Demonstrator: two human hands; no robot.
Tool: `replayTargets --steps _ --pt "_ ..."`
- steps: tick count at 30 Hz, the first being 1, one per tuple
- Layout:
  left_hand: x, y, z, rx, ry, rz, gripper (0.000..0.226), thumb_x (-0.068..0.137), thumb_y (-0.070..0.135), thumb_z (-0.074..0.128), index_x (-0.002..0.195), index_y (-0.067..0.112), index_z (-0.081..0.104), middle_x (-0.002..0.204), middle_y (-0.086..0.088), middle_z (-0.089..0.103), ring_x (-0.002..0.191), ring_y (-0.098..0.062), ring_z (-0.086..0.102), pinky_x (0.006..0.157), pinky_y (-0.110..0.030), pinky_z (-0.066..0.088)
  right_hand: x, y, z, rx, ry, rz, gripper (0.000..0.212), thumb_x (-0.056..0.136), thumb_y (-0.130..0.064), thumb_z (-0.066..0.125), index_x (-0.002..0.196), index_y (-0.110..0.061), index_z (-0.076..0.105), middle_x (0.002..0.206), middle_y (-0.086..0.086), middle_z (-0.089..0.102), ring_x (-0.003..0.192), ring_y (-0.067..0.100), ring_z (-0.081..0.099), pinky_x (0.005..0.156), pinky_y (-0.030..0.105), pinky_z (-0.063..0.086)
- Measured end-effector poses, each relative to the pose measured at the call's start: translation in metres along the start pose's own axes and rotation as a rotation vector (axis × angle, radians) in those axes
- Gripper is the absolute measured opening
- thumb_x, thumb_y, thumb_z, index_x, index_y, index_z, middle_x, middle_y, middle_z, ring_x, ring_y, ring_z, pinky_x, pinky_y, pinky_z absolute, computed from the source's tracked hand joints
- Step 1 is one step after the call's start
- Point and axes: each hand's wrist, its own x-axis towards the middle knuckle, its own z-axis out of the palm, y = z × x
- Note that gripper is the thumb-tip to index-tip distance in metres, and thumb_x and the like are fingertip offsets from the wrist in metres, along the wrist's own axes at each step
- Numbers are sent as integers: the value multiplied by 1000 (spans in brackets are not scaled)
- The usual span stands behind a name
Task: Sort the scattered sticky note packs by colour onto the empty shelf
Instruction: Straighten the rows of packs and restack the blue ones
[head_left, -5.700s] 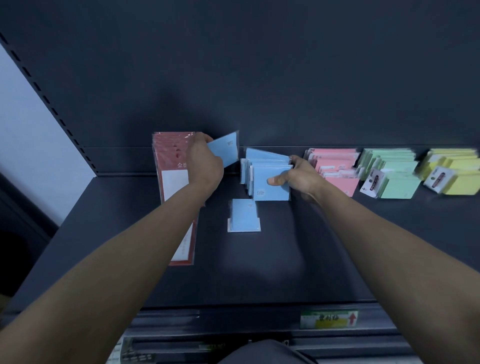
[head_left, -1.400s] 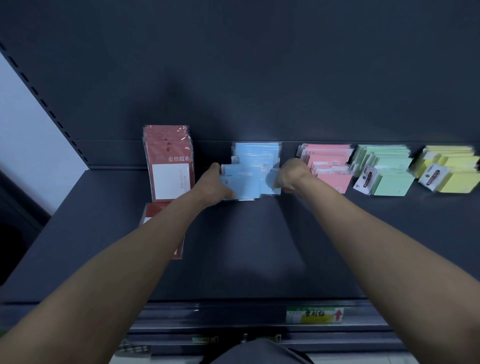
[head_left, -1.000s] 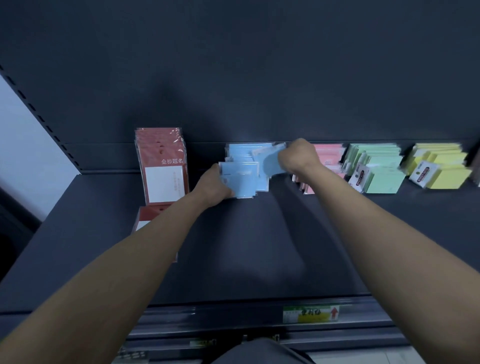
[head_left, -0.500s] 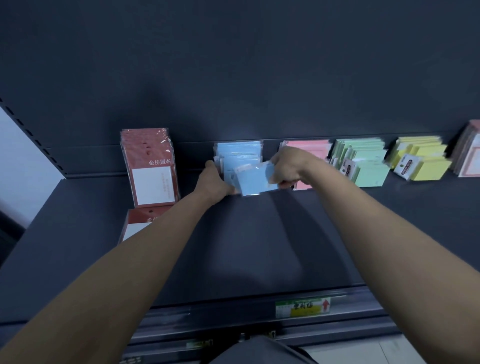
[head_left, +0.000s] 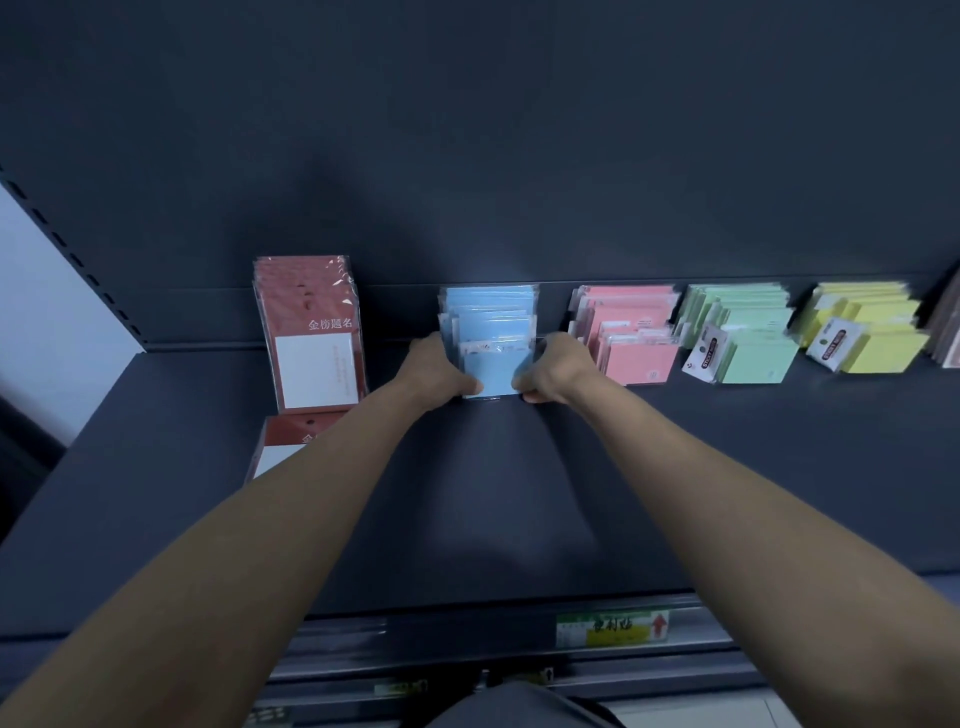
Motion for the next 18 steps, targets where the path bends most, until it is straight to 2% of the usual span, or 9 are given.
replayTargets --steps 2,5,6,8,10,13,16,18 --pt "0 2 0 -48 -15 18 60 68 -4 76 123 4 53 119 -5 58 99 -16 55 83 -26 45 2 0 0 34 -9 -5 16 75 9 59 80 -6 57 78 11 58 66 26 63 74 51 58" --pt "3 3 1 -57 -9 30 56 69 -4 75 120 4 54 118 -7 61 95 -17 57 80 -26 46 2 1 -3 36 -23 8 15 78 9 60 83 -5 57 81 12 59 65 26 62 76 45 59" --pt "4 2 1 -55 -14 26 56 68 -4 76 119 4 55 118 -8 62 96 -17 57 80 -27 47 2 1 -4 28 -29 7 15 78 8 59 81 -6 55 79 12 58 61 25 61 72 39 60" --pt "5 1 -1 -30 -25 10 58 66 -1 78 119 4 54 119 -8 61 100 -20 59 84 -29 49 2 0 -6 -17 -41 8 20 80 6 55 70 -10 48 72 9 54 50 20 56 53 25 52" --pt "7 0 -2 -4 -41 1 62 64 1 80 120 4 53 120 -7 59 105 -21 57 88 -31 49 2 -1 -8 -64 -54 12 25 82 3 52 64 -12 43 65 9 53 47 17 55 46 20 46" --pt "8 -1 -4 54 -45 -16 72 60 8 83 123 6 49 126 -10 53 111 -24 54 95 -36 48 -1 -6 -12 -166 -59 5 25 84 0 52 63 -10 42 58 8 53 48 17 54 45 18 42" --pt "7 -1 -8 100 -51 -45 86 60 15 84 133 6 40 134 -12 46 117 -25 50 99 -39 45 -8 -10 -17 -356 1 -38 33 82 1 56 56 -10 38 55 2 40 55 20 47 30 14 29" --pt "4 1 -10 132 -40 -57 94 65 16 83 141 3 29 142 -13 38 124 -27 45 102 -37 42 -9 -13 -20 -417 37 -50 31 82 3 53 58 -9 37 60 4 41 68 25 52 41 19 36"
